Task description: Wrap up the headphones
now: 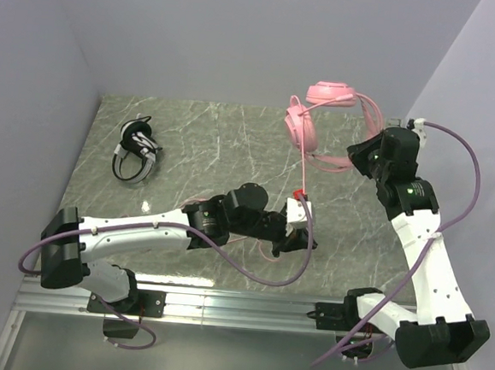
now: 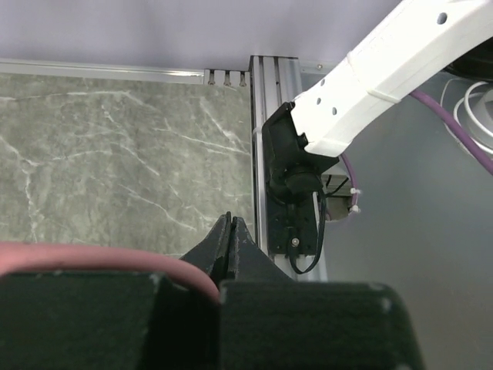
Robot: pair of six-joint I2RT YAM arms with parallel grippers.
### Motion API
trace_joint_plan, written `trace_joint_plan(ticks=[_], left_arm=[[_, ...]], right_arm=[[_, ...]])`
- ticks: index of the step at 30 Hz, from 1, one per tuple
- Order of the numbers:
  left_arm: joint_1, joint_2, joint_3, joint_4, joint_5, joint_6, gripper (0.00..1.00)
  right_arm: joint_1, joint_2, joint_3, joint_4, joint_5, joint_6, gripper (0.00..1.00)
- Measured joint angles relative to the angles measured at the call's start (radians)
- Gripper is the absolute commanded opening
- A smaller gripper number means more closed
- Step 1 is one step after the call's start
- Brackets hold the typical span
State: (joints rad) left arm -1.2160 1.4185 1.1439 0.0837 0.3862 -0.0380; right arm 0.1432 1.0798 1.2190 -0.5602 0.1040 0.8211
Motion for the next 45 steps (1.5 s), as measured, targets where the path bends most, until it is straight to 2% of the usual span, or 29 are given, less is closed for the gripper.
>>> trace_joint_plan(ticks=[8,20,27,35,40,45], left_arm=[[-0.028,0.0,0.003,-0.019,0.021,0.002,0.0],[-0.053,0.026,0.063,-0.123,-0.011,0.027,0.0],[-0.053,0.039,0.063,-0.118,0.017,-0.017,0.0],[-0.046,0.08,0.042,0.027,-0.01,-0.22,0.0],[0.026,0.126,-0.008,0.181,0.113,-0.444,0.0],[0.074,0.14,-0.109,0.322,0.163,-0.624,0.01]], right_arm=[[-0.056,0.024,0.0,0.023,-0.007,-0.013,0.0],[-0.069,0.024,-0.051,0.055,-0.023,-0.05,0.0],[-0.225,0.019,-0.068,0.059,-0.125,-0.054,0.0],[-0.27,0.029,-0.027,0.068,-0.194,-0.048,0.0],[-0.297,0.027,-0.026,0.082,-0.223,-0.028,0.0],[-0.308,0.024,-0.024,0.077,-0.23,-0.023,0.0]])
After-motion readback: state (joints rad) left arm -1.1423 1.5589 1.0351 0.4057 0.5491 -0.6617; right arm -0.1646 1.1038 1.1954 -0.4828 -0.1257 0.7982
